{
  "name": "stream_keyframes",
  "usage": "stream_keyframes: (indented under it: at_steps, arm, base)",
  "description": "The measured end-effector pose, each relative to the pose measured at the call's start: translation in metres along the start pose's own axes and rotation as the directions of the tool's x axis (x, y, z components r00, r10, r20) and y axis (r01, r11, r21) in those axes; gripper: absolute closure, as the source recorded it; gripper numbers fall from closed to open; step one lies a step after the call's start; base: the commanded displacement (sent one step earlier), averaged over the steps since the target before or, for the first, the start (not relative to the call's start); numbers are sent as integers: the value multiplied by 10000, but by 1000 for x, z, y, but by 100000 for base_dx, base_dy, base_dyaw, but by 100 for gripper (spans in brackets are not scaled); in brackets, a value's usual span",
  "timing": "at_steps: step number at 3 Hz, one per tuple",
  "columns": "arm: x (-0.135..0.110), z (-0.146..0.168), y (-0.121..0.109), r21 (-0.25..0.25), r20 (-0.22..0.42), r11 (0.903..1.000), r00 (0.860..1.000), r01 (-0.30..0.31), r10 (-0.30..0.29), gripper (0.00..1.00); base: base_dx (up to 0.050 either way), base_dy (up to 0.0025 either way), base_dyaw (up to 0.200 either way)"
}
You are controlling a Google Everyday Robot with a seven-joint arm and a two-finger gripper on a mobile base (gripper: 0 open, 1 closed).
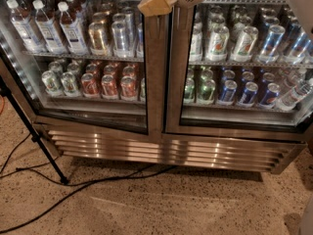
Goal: Open left fridge door
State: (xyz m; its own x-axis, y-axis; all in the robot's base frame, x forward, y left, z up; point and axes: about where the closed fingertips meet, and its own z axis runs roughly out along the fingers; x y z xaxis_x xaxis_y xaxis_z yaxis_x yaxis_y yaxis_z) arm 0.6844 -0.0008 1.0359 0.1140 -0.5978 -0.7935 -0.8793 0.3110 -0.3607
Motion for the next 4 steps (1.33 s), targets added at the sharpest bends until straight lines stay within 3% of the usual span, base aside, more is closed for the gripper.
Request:
stream_keyframes:
  at_steps: [4]
  arm:
    - [-4,0,3,296,-159,9994,9997,-166,171,100]
  base:
    - [0,0,0]
